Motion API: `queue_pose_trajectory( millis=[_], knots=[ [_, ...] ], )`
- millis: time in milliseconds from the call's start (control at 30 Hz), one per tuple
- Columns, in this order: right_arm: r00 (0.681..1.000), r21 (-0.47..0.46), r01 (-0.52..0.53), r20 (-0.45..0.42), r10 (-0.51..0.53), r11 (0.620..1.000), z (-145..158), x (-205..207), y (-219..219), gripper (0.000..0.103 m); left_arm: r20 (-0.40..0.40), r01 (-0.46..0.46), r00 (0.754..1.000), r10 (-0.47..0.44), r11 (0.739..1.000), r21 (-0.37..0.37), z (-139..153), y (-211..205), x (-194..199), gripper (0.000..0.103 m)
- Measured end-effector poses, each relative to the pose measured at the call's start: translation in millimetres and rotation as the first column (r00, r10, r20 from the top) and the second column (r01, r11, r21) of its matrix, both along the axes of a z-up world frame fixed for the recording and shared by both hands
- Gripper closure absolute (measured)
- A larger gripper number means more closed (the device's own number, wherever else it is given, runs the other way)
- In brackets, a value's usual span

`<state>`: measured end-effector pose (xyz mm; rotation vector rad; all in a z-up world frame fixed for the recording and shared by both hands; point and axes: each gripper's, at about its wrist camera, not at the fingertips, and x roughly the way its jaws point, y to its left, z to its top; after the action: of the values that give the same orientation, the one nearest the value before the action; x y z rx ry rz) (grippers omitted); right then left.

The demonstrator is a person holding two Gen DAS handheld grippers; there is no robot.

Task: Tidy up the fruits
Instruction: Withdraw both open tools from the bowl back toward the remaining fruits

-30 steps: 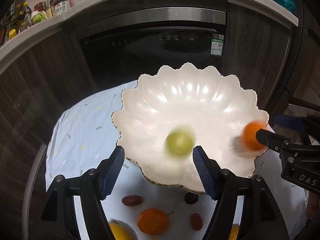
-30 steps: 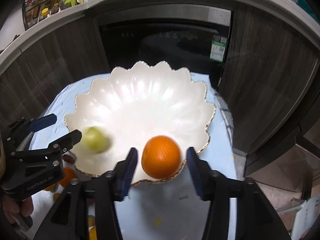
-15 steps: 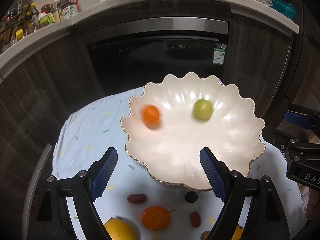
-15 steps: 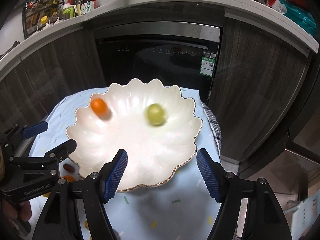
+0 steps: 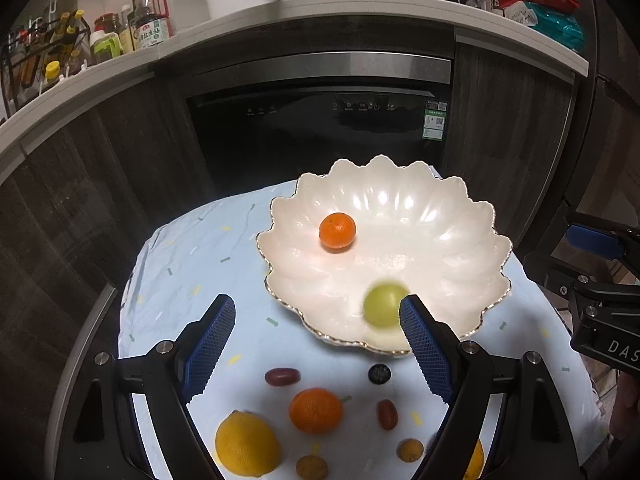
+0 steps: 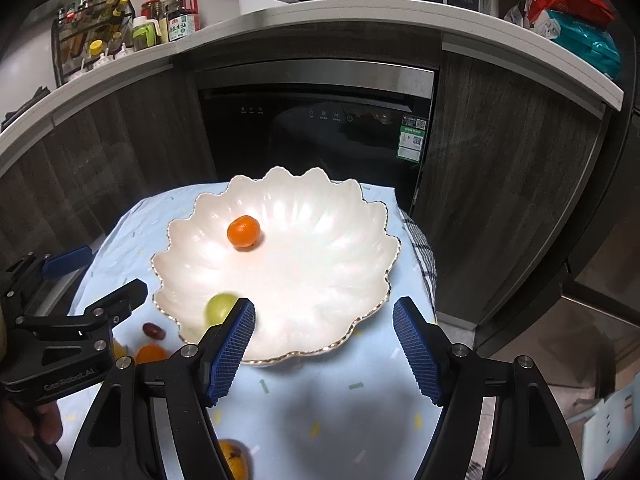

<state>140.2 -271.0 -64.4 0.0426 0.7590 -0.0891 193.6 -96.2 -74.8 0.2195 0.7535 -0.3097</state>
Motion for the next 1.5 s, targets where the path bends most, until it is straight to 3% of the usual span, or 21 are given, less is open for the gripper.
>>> queue_pose_trajectory(
  millis=[600,1500],
  knots=[
    [1.000,0.002,-0.013,0.011,0.013,1.000,8,-21,14,0.031,0.020,-0.019,1.000,0.019,1.000,-0.015,11,21,-34,0.019],
    [0.999,0.016,-0.033,-0.026,0.033,0.999,0,-55,46,0.031,0.013,-0.033,0.999,0.033,0.999,-0.014,4,51,-70,0.019]
  ],
)
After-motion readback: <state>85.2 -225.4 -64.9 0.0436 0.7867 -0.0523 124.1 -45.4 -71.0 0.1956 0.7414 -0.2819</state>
